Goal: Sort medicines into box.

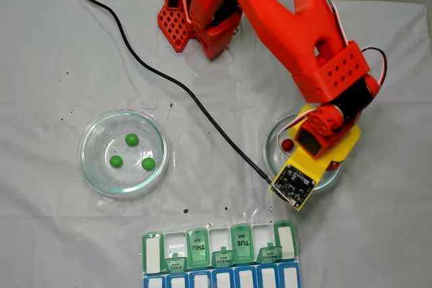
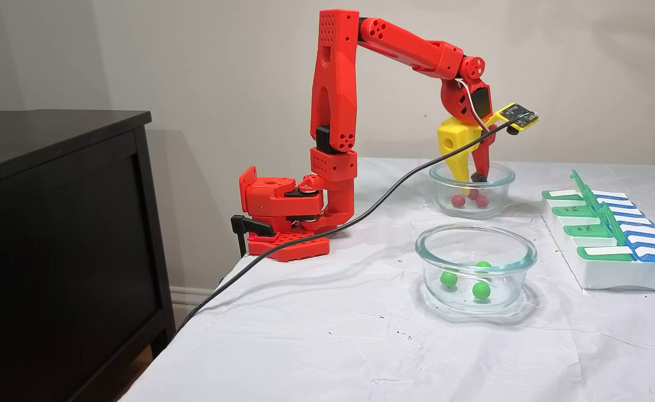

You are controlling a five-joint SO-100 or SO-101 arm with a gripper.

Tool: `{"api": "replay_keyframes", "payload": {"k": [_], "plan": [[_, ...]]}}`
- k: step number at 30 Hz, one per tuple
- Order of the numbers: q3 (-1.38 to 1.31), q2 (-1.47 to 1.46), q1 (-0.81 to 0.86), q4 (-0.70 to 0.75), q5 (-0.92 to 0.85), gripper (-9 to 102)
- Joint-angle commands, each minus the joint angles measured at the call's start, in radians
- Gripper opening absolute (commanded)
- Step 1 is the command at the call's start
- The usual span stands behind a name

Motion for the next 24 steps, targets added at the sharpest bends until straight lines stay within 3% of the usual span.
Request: {"api": "replay_keyframes", "payload": {"k": [1, 24], "plan": [[-0.023, 0.023, -0.006, -0.020, 0.003, 19], [-0.006, -0.038, -0.026, -0.038, 0.018, 20]]}}
